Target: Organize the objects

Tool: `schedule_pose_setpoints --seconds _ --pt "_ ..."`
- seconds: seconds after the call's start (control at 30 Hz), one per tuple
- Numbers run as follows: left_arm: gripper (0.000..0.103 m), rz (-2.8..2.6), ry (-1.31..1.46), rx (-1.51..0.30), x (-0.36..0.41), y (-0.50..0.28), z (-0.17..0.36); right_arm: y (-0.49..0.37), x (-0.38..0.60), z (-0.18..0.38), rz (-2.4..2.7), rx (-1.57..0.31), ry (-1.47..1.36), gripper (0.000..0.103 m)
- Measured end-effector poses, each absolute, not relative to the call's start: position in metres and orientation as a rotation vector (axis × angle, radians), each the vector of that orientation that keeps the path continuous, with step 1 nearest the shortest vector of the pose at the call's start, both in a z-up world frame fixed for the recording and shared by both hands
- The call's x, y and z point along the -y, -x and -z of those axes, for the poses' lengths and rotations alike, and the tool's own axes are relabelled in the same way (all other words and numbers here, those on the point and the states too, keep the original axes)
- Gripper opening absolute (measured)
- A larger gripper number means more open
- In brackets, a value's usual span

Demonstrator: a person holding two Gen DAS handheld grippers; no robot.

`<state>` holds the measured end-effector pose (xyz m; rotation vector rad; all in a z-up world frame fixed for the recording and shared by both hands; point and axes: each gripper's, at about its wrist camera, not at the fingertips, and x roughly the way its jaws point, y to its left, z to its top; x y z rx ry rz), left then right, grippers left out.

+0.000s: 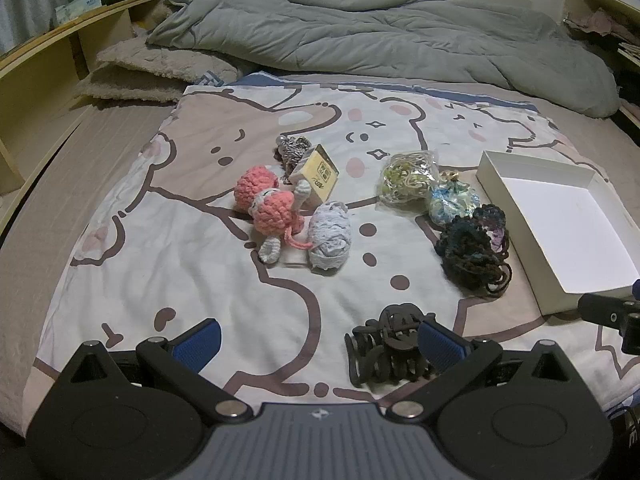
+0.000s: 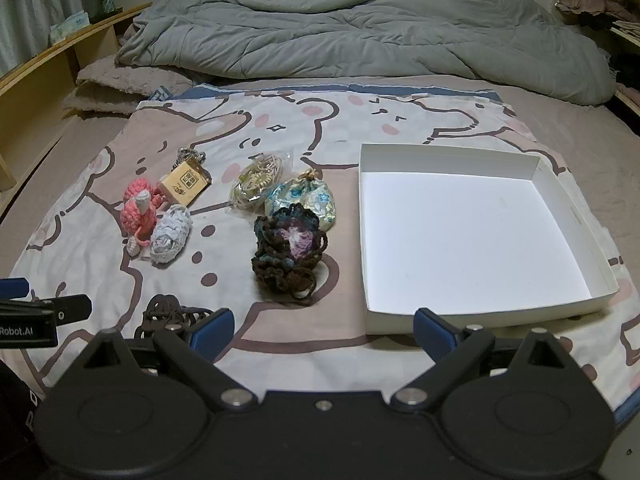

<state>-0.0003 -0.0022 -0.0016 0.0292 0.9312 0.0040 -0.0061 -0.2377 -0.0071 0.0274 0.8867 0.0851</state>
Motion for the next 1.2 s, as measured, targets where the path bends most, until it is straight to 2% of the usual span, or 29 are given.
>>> schedule_pose_setpoints --seconds 1.2 --pt "0.103 0.0 -0.027 -0.933 0.001 -0.0001 0.002 0.0063 0.2352 0.0073 -0.086 -0.889 -0.022 0.097"
